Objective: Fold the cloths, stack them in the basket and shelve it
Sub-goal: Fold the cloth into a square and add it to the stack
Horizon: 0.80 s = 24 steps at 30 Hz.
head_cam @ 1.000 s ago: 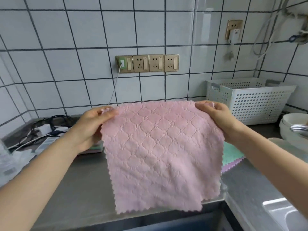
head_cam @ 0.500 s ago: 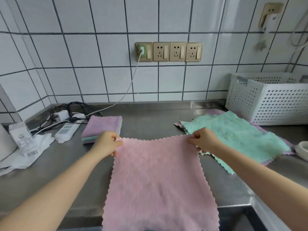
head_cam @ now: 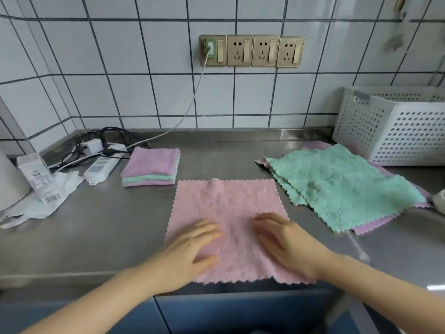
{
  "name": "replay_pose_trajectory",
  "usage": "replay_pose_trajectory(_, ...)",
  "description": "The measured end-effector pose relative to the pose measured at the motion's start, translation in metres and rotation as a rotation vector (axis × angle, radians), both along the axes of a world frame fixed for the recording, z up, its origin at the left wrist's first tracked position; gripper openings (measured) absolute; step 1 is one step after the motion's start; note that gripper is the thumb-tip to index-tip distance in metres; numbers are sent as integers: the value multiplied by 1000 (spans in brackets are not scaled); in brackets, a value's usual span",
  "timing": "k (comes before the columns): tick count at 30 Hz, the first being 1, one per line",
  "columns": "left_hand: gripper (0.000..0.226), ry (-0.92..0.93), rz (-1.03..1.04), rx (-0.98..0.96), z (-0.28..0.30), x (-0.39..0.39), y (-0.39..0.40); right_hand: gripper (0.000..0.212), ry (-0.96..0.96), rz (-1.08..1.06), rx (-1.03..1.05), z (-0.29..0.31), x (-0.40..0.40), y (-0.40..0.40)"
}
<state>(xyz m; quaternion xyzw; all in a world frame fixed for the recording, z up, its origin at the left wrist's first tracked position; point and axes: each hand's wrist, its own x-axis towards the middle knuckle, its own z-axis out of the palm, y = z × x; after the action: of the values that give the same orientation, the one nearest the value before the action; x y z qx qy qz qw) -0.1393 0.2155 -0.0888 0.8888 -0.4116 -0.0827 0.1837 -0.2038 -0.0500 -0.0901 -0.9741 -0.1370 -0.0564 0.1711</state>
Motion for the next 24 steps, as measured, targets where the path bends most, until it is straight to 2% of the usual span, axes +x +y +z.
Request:
replay_pose_trajectory(4, 77, -163, -110, 215, -5, -28, 19, 54, 6, 170, -66, 0, -38, 0)
replay_pose_trajectory(8, 65, -170, -93, 80, -12, -22, 36, 61, -55, 226, -260, -11, -54, -15)
replay_pose_trajectory(12, 64, -149, -83, -17, -14, -17, 49, 51, -66, 187, -226, -12, -60, -26)
replay_pose_trajectory(15, 42, -139, -18, -39, -13, -11, 61, 48, -35, 168, -160, -6, -62, -31)
replay_pose_trajectory(18, 51, -154, 52, -82, -12, -7, 70, 43, -36, 123, -90, -4, -58, -37)
replay_pose_trajectory(21, 44, -147, 53, -90, -9, -10, 77, 34, -55, 106, -68, -3, -56, -44)
replay_pose_trajectory(24, 38, -55, 63, -84, 2, -19, 83, 25, -22, 93, -14, 7, -65, -44)
